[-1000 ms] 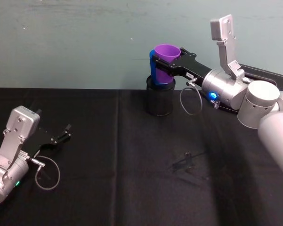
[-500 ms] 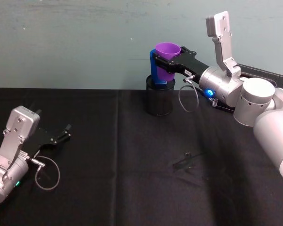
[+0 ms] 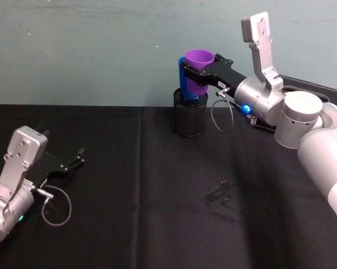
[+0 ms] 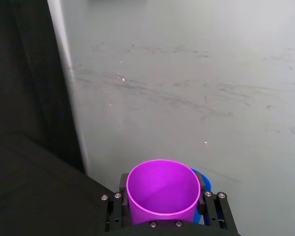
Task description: Pick up one cup with a gripper and tap it against the other cup.
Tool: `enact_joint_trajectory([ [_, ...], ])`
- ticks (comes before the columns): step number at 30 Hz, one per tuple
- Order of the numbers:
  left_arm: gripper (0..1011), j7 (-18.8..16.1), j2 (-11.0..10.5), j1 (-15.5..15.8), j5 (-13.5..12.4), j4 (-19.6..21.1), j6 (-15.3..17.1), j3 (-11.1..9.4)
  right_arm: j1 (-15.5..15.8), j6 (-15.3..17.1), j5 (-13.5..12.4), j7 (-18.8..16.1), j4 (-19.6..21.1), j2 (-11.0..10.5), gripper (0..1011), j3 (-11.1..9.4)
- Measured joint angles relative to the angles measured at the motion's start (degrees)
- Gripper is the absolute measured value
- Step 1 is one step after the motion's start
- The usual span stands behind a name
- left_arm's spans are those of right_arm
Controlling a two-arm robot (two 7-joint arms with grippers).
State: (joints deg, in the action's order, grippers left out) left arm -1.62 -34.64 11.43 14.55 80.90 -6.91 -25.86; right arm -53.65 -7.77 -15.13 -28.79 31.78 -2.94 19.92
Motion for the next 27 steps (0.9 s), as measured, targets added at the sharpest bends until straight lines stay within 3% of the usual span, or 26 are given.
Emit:
enact_joint_trajectory([
  [27, 1011, 0.00, 0.00, 0.00, 0.00, 0.00, 0.00, 0.00, -1.14, -1.91, 1.11, -1.87, -2.66, 0.72, 754, -1.18],
])
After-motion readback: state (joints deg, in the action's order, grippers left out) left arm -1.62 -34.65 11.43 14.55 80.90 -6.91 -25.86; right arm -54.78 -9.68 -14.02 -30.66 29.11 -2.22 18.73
